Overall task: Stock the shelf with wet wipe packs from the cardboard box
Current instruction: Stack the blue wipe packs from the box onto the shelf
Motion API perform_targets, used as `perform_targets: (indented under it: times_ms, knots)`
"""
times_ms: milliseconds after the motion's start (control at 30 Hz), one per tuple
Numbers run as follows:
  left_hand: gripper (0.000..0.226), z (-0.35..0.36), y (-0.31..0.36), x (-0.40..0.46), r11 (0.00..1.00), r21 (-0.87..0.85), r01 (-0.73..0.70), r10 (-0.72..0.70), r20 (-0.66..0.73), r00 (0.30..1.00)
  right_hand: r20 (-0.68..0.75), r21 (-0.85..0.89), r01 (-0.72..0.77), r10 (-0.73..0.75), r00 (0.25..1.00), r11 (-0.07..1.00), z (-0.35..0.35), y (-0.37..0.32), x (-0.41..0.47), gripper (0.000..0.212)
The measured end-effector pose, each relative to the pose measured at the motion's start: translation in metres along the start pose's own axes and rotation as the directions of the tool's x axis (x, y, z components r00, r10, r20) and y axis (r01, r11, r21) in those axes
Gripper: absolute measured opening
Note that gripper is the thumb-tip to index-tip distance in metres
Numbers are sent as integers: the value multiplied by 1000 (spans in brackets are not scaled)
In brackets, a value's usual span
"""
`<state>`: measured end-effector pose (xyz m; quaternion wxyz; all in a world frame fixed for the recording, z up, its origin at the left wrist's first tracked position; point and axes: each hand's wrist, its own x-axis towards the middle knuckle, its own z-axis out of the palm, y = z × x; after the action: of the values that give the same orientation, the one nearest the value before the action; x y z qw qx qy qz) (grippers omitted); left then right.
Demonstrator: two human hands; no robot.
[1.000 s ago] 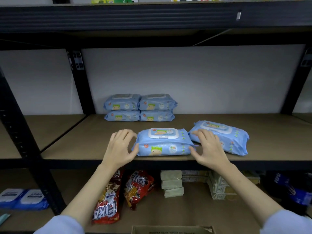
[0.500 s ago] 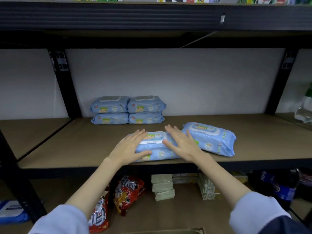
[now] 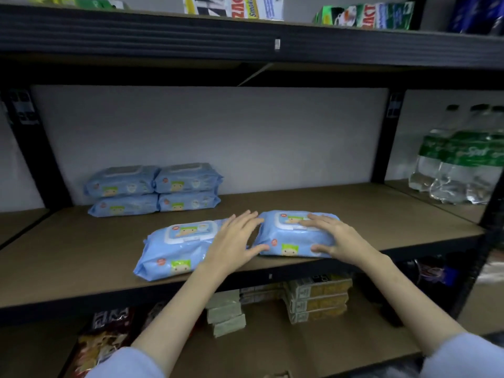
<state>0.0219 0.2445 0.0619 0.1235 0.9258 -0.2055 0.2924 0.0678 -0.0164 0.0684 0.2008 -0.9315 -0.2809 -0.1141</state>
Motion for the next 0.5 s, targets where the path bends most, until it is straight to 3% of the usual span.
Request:
perform_targets:
  times_ms: [100, 167, 233, 267, 333, 400, 433, 500]
  knots:
    - [65, 21, 20, 15, 997, -75, 16, -3, 181, 983, 4, 62, 18, -18, 1000, 998, -10, 13, -11, 66]
    - [57, 32, 27, 17, 988, -155, 7, 18, 156, 988, 14, 99, 18, -19, 1000, 995, -13, 24, -17, 67]
    - [48, 38, 32, 17, 937, -337, 96, -56, 127, 990, -45, 185, -9, 18, 999, 983, -14, 34, -25, 70]
    - [43, 40, 33, 19, 868, -454, 201, -148, 149, 978, -114, 249, -48, 78, 990, 967, -16, 39, -29, 74]
    - [39, 39, 35, 25, 622, -662, 419, -305, 288, 908, -196, 409, -181, 280, 940, 894, -22, 47, -38, 85]
    - [49, 38, 36, 32, 320, -771, 551, -298, 470, 831, -80, 540, -321, 427, 901, 778, -27, 52, -45, 89]
    - [57, 39, 36, 36, 229, -776, 588, -272, 528, 804, 20, 565, -380, 449, 894, 732, -27, 53, -47, 87]
    - [64, 40, 37, 41, 179, -774, 607, -250, 561, 789, 169, 592, -445, 437, 884, 672, -25, 51, -48, 76]
